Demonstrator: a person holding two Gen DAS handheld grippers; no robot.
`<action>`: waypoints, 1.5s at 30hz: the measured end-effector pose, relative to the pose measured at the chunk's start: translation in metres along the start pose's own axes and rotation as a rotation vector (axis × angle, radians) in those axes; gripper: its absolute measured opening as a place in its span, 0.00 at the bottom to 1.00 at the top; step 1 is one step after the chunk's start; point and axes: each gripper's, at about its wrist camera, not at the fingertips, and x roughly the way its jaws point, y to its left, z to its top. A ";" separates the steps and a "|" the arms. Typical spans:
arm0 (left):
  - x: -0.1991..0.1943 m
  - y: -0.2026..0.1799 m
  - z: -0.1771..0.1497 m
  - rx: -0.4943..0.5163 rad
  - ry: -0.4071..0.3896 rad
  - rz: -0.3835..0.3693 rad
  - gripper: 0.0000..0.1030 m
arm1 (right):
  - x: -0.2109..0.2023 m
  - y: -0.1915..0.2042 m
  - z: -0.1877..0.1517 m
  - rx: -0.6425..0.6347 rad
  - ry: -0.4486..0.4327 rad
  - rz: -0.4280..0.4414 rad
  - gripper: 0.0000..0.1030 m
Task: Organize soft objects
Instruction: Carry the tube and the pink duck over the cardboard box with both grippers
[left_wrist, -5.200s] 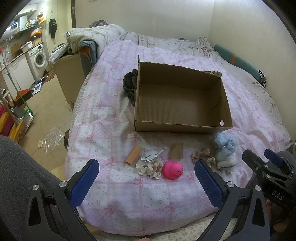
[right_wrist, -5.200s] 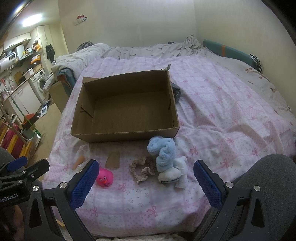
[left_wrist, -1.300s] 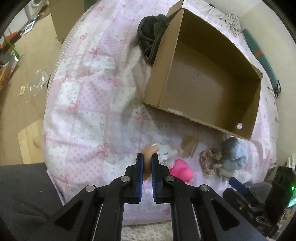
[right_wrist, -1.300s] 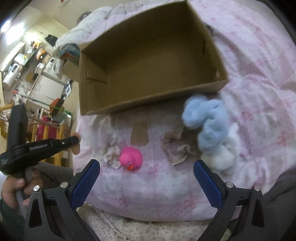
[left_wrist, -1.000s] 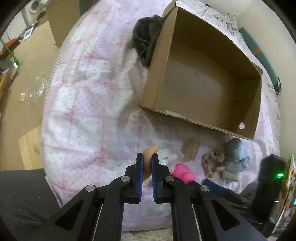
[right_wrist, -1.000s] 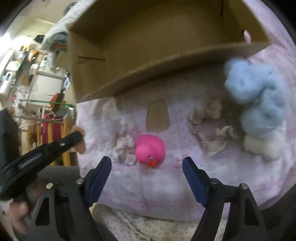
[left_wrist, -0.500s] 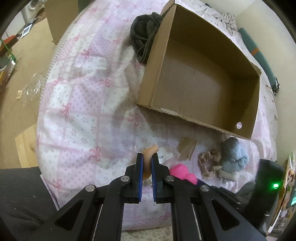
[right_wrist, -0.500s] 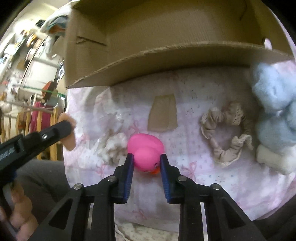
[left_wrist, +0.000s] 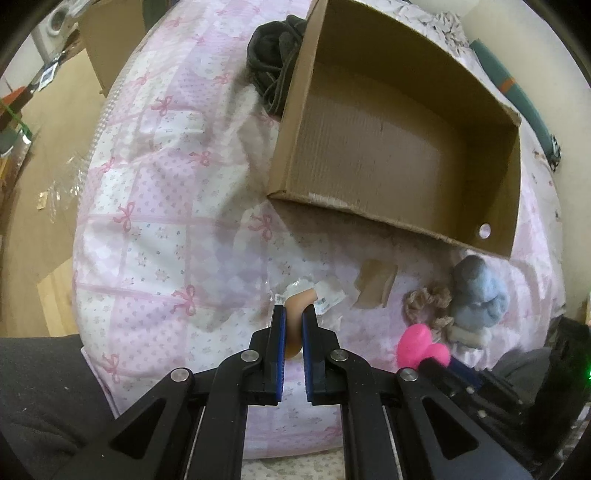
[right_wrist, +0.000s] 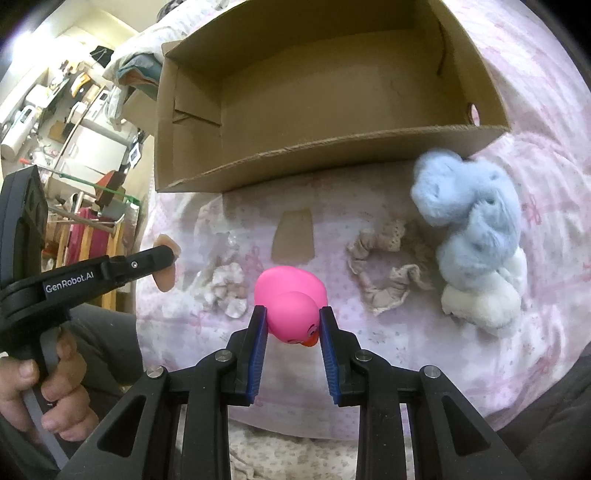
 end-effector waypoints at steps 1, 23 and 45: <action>0.001 -0.001 -0.001 0.004 -0.001 0.006 0.07 | 0.000 -0.002 -0.001 0.001 -0.007 0.002 0.29; -0.062 -0.044 0.080 0.067 -0.269 -0.036 0.07 | -0.106 -0.023 0.085 -0.064 -0.301 0.089 0.29; 0.010 -0.057 0.098 0.098 -0.238 -0.044 0.08 | -0.031 -0.041 0.110 -0.097 -0.200 -0.094 0.29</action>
